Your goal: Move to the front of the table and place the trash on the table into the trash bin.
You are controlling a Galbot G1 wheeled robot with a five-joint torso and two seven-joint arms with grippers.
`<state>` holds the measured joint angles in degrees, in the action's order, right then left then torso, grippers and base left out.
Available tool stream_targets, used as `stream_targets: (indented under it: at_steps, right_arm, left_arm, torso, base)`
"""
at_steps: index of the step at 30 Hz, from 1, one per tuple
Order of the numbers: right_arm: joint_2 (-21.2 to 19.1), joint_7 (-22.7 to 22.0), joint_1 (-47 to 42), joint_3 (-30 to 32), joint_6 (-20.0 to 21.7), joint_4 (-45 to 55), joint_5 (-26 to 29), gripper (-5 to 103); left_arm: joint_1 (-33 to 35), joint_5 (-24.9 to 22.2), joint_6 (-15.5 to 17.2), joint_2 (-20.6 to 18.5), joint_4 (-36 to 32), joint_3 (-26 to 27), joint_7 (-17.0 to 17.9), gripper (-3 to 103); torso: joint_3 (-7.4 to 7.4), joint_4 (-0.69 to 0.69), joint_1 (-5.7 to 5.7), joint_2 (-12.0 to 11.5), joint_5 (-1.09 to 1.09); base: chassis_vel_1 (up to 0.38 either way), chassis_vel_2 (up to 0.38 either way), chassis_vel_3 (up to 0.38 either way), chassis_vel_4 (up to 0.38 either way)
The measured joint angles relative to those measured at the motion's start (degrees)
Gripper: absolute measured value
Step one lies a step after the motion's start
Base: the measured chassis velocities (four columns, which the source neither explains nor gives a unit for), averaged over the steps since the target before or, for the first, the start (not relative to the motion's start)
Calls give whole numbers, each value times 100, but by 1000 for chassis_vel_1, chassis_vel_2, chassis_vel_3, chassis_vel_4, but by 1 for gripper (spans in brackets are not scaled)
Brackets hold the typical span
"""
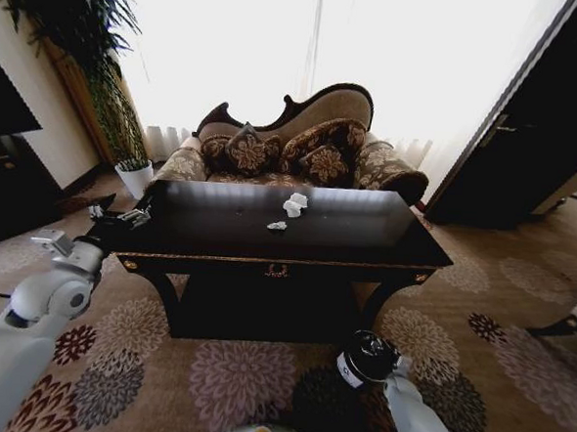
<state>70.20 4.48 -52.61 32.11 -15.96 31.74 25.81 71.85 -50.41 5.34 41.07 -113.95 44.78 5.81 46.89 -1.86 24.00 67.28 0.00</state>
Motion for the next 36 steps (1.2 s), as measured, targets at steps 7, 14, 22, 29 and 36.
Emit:
stream_targets:
  at_steps: [7, 14, 22, 29, 36]
  right_arm:
    - [5, -54, -274, 4, 54, 434, 101, 99]
    - [137, -237, -1099, 215, 268, 1871, 399, 100]
    - [384, -451, -2393, 623, 399, 3744, 495, 100]
    - [726, -573, -3546, 999, 524, 5636, 638, 100]
    - [956, -653, -4583, 1323, 556, 7183, 726, 100]
  left_arm:
    - [0, 0, 0, 0, 0, 0, 0, 100]
    - [0, 0, 0, 0, 0, 0, 0, 100]
    - [0, 0, 0, 0, 0, 0, 0, 100]
    - [0, 0, 1, -1, 0, 0, 1, 100]
    - [0, 0, 0, 0, 0, 0, 0, 100]
  torso:
    - [0, 0, 0, 0, 0]
    - [0, 1, 0, 0, 0]
    - [0, -1, -1, 1, -1]
    - [-1, 0, -1, 1, 0]
    - [-1, 0, -1, 2, -2]
  base:
    - [0, 0, 0, 0]
    - [0, 0, 0, 0]
    - [0, 0, 0, 0]
    - [0, 0, 0, 0]
    - [0, 0, 0, 0]
